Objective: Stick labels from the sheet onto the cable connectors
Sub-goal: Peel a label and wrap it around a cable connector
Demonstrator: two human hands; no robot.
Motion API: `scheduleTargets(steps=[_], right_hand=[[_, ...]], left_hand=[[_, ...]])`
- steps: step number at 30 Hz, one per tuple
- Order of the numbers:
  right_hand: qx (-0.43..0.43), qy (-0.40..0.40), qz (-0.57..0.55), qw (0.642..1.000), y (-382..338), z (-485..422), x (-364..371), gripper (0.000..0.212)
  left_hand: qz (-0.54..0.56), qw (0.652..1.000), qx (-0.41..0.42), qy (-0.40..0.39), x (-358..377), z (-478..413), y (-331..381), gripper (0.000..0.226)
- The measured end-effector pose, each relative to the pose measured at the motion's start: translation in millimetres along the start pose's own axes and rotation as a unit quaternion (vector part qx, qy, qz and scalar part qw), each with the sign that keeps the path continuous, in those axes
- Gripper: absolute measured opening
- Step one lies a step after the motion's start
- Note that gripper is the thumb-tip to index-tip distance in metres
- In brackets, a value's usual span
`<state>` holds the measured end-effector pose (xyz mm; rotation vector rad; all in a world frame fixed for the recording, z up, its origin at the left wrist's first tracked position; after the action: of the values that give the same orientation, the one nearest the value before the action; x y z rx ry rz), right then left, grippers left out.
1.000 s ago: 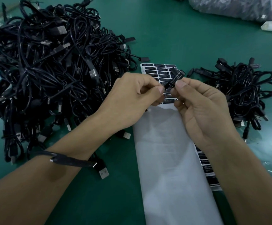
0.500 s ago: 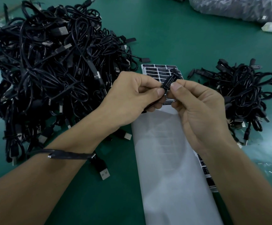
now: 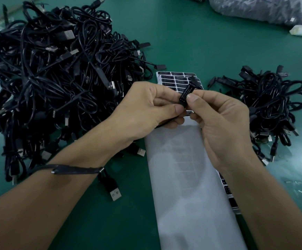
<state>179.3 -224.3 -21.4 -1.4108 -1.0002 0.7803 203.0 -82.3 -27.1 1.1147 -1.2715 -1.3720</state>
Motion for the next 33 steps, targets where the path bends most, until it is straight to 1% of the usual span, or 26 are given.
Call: scheduleTargets(steps=[5, 10, 14, 16, 25, 33], right_hand=[[-0.01, 0.007, 0.014, 1.0, 1, -2, -1, 0.021], [-0.014, -0.01, 0.001, 1.0, -1, -2, 0, 0.019], [-0.029, -0.019, 0.013, 0.999, -6, -1, 1, 0.015], [-0.039, -0.018, 0.023, 0.999, -7, -1, 1, 0.019], [-0.076, 0.008, 0.066, 0.995, -13, 0, 0, 0.025], [-0.104, 0.02, 0.068, 0.992, -16, 4, 2, 0.022]], left_hand=[[0.005, 1.0, -0.013, -0.008, 0, 1, 0, 0.016], [0.016, 1.0, -0.022, -0.01, 1, 2, 1, 0.017], [0.027, 0.999, -0.026, -0.004, 0, 3, 1, 0.018], [0.035, 0.999, -0.027, 0.001, -1, 3, 2, 0.018], [0.042, 0.999, -0.031, 0.004, -1, 2, 1, 0.02], [0.045, 0.999, -0.03, 0.005, -1, 2, 0, 0.017]])
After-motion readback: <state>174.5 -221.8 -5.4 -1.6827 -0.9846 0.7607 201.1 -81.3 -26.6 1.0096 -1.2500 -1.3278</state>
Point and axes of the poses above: each hand's wrist, its own z-axis away from the middle knuckle, its own x-axis out of the palm, y = z × x, the point moved 8 cm from there along -z, towards the middle knuckle, and after that the axes turned 13 degrees about y, right-handed, at the moved point
